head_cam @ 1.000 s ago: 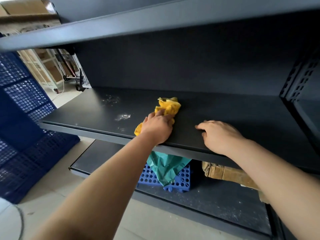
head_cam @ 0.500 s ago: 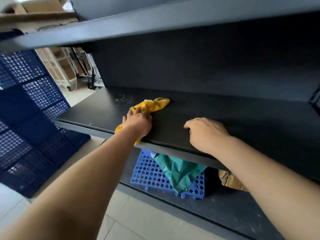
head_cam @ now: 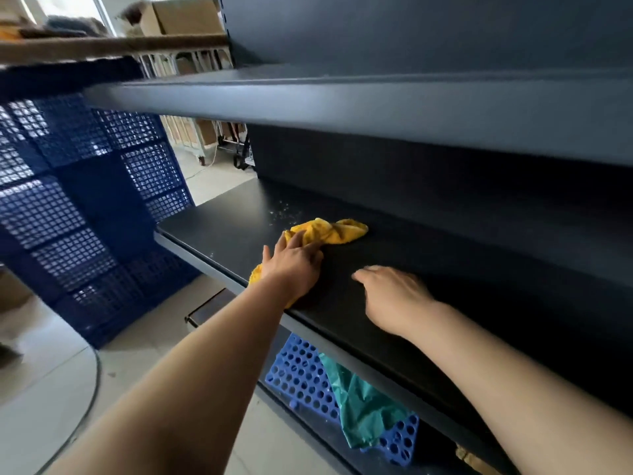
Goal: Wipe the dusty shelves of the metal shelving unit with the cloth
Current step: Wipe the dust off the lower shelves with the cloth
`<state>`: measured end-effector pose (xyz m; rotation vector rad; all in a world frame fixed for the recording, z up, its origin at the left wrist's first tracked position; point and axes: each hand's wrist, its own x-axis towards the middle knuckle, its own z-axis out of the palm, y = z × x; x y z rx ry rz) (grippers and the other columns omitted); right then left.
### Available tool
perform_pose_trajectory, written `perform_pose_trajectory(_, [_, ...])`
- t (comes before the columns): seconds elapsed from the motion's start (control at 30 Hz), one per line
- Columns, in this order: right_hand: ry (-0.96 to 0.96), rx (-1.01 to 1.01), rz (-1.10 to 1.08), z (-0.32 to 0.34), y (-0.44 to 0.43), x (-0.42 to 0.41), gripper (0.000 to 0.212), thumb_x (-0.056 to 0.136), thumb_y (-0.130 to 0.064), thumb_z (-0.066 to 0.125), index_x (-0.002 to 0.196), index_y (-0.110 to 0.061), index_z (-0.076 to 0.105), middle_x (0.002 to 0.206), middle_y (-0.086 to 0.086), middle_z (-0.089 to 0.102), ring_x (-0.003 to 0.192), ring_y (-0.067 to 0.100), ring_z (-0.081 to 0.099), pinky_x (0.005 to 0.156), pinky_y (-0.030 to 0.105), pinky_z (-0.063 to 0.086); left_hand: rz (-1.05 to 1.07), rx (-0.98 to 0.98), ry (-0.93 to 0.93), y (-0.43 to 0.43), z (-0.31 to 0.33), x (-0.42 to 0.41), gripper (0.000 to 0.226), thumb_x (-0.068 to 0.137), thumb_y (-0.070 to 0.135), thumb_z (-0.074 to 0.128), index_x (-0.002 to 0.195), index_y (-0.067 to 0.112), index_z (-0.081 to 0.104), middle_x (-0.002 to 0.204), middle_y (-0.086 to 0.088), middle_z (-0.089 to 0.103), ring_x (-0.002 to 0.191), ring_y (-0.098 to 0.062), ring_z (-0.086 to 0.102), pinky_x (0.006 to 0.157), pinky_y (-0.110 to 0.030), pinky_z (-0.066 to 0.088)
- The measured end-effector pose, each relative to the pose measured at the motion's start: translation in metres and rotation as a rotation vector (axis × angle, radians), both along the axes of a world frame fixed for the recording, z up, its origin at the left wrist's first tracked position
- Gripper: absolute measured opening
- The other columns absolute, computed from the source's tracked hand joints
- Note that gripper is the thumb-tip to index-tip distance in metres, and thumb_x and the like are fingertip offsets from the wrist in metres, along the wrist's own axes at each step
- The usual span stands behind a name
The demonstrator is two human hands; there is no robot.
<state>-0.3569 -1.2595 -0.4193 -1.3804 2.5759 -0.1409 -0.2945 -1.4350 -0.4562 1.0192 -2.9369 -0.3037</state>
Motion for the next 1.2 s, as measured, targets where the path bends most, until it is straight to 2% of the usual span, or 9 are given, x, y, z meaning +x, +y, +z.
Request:
perform_pose_trajectory(0.17, [-0.042, -0.043, 0.023, -0.002, -0.029, -0.014, 0.047, 0.098, -0.016, 0.043, 0.145, -0.023, 0.038, 0.153, 0.001, 0.034, 0.141, 0.021, 0.031, 0.114, 0.040, 0.031, -0.009, -0.002, -0.018, -0.018, 0.004, -0.008, 0.046, 0.101, 0.047, 0.027, 0.147, 0.042, 0.030, 0.161, 0.004, 0.011, 0.149, -0.028, -0.003, 0.119, -0.054, -0.001])
perform_pose_trajectory(0.33, [-0.034, -0.066, -0.002, -0.009, -0.055, -0.011, 0.042, 0.100, -0.031, 0.042, 0.142, -0.023, 0.042, 0.147, 0.002, 0.041, 0.134, 0.023, 0.039, 0.108, 0.039, 0.037, -0.103, 0.001, -0.010, -0.033, 0.007, -0.012, 0.046, 0.100, 0.049, 0.029, 0.146, 0.046, 0.029, 0.161, 0.005, 0.013, 0.147, -0.031, 0.004, 0.117, -0.051, 0.012])
perform_pose_trajectory(0.47, [0.010, -0.091, -0.032, -0.008, -0.083, -0.007, 0.040, 0.099, -0.035, 0.042, 0.138, -0.024, 0.047, 0.142, 0.000, 0.046, 0.130, 0.023, 0.043, 0.103, 0.041, 0.039, -0.202, -0.094, -0.007, -0.051, 0.007, -0.020, 0.044, 0.099, 0.047, 0.032, 0.143, 0.049, 0.035, 0.158, 0.007, 0.018, 0.141, -0.030, 0.014, 0.109, -0.048, 0.020])
perform_pose_trajectory(0.67, [0.015, -0.062, -0.072, -0.012, -0.106, -0.004, 0.042, 0.101, -0.039, 0.038, 0.140, -0.027, 0.045, 0.146, -0.001, 0.042, 0.135, 0.020, 0.039, 0.107, 0.040, 0.037, -0.110, -0.081, 0.023, -0.108, 0.004, -0.040, 0.041, 0.100, 0.043, 0.031, 0.138, 0.040, 0.048, 0.150, 0.003, 0.032, 0.132, -0.030, 0.026, 0.101, -0.044, 0.028])
perform_pose_trajectory(0.83, [-0.002, -0.086, -0.099, -0.014, -0.132, -0.012, 0.045, 0.101, -0.037, 0.038, 0.145, -0.027, 0.037, 0.153, -0.001, 0.034, 0.142, 0.019, 0.030, 0.113, 0.041, 0.031, -0.091, -0.096, 0.033, -0.147, 0.002, -0.055, 0.040, 0.099, 0.039, 0.035, 0.133, 0.032, 0.054, 0.149, 0.000, 0.034, 0.132, -0.031, 0.027, 0.100, -0.045, 0.028])
perform_pose_trajectory(1.0, [-0.023, -0.090, -0.089, -0.022, -0.168, -0.006, 0.049, 0.101, -0.042, 0.036, 0.149, -0.031, 0.030, 0.159, -0.003, 0.022, 0.148, 0.018, 0.015, 0.117, 0.044, 0.022, -0.005, -0.070, 0.056, -0.189, -0.001, -0.061, 0.045, 0.099, 0.039, 0.031, 0.136, 0.022, 0.051, 0.151, -0.001, 0.032, 0.133, -0.032, 0.027, 0.104, -0.047, 0.027])
perform_pose_trajectory(1.2, [0.006, -0.113, -0.085, -0.027, -0.191, 0.002, 0.049, 0.099, -0.050, 0.033, 0.147, -0.039, 0.030, 0.159, -0.006, 0.020, 0.148, 0.018, 0.014, 0.117, 0.045, 0.019, 0.049, -0.051, 0.052, -0.238, 0.003, -0.049, 0.039, 0.099, 0.032, 0.034, 0.135, 0.028, 0.049, 0.151, -0.005, 0.032, 0.136, -0.035, 0.023, 0.108, -0.051, 0.025])
